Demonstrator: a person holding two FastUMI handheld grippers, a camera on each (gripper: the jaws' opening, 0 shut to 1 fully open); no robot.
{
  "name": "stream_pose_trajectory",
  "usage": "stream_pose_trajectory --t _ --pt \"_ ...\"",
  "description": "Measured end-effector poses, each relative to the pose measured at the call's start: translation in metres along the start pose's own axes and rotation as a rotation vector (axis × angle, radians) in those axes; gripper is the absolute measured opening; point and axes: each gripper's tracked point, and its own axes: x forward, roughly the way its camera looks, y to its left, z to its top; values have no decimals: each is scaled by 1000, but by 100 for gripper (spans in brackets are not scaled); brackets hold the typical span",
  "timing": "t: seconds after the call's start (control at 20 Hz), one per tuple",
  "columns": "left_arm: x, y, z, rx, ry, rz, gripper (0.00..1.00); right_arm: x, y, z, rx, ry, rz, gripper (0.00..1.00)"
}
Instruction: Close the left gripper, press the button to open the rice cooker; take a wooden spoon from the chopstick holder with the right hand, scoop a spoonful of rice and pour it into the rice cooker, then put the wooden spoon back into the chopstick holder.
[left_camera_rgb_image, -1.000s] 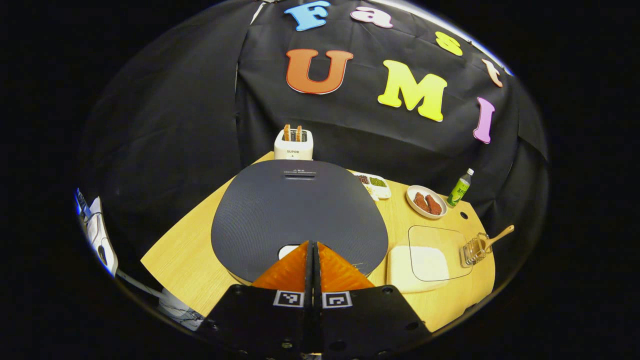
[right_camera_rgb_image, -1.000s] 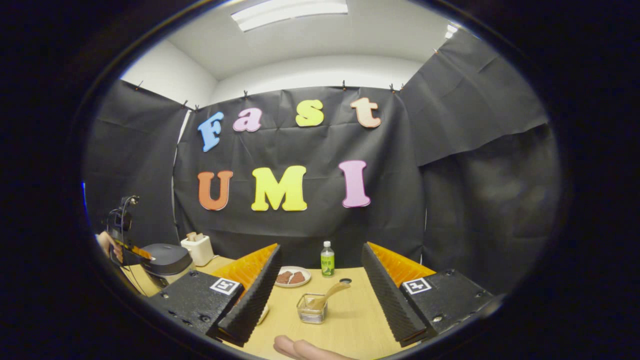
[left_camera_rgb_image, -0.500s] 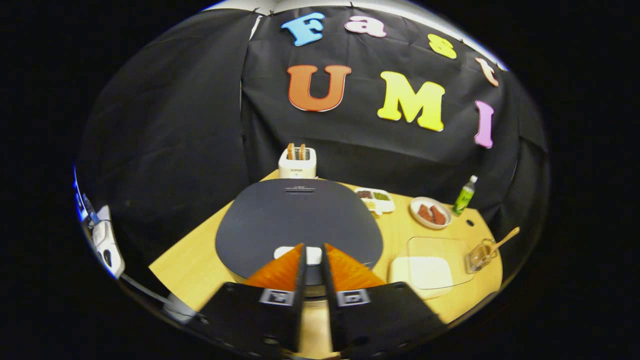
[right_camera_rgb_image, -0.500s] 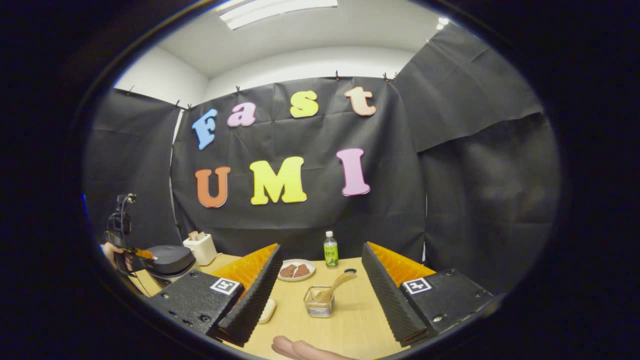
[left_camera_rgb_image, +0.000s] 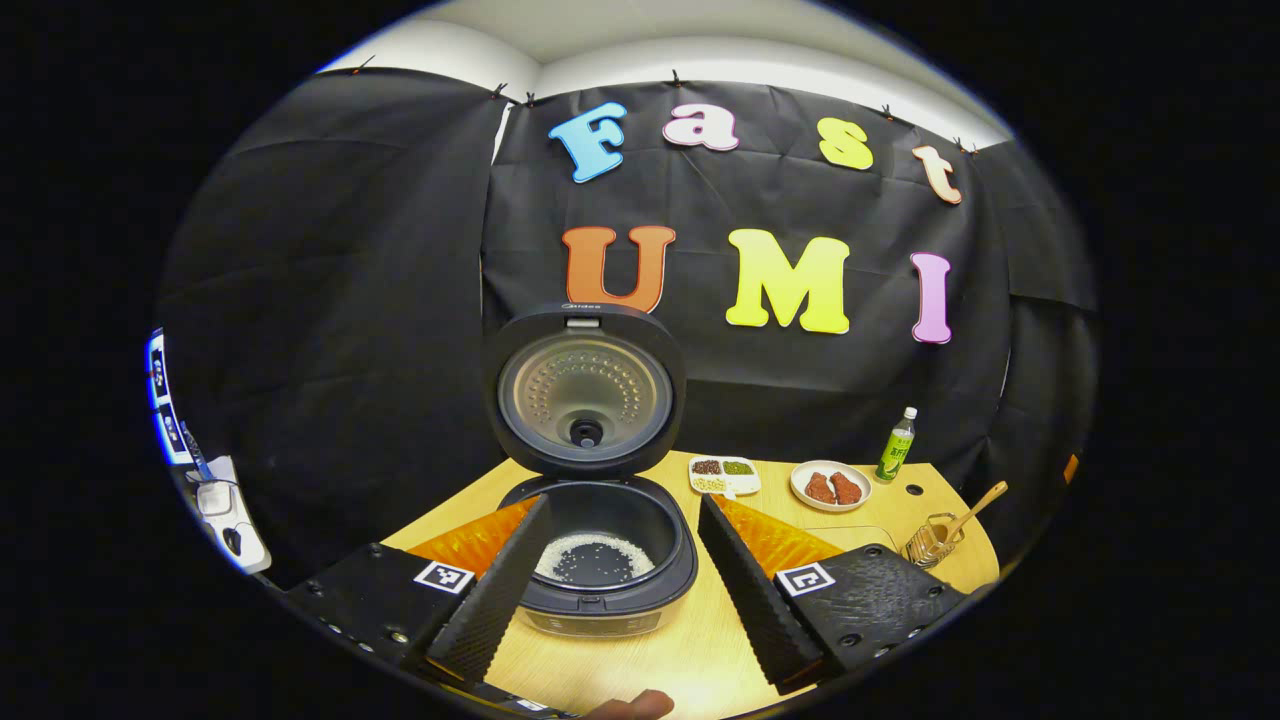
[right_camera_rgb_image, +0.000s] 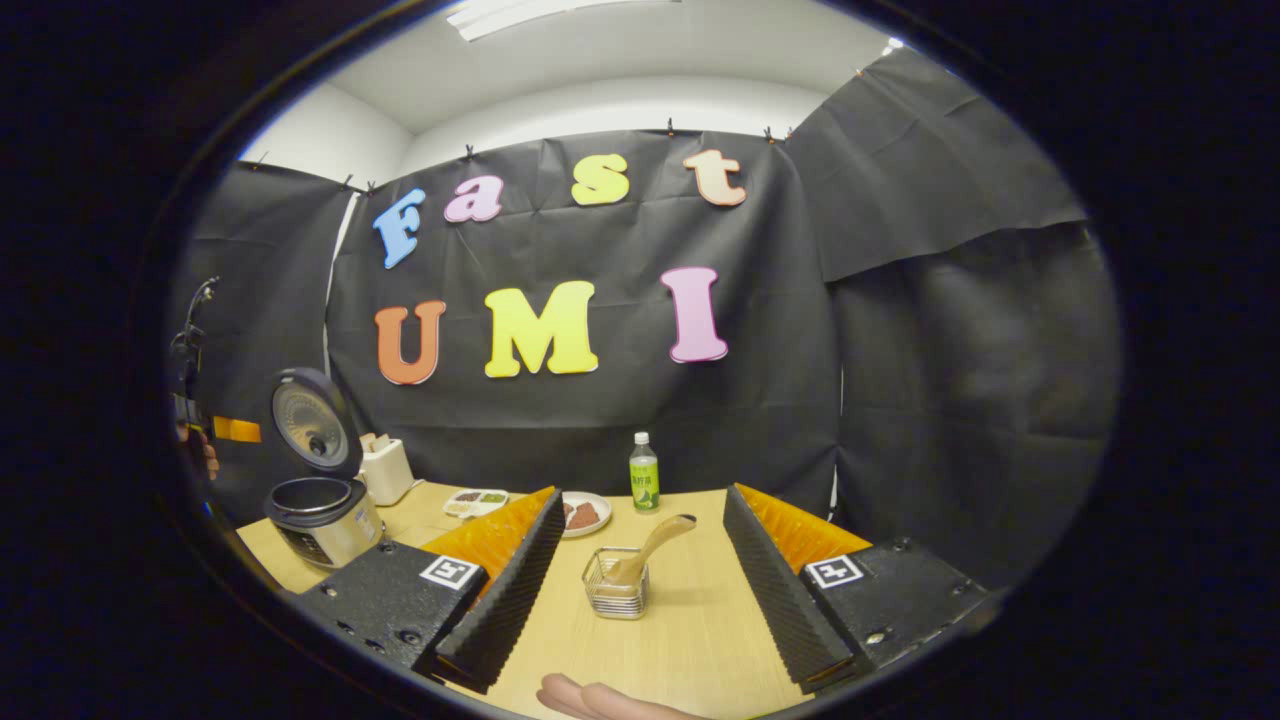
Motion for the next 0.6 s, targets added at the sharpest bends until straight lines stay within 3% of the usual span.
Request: stream_pose_trajectory --t 0.6 --pt "-101 33 58 -121 -269 -17 94 65 -1 -63 28 102 -9 100"
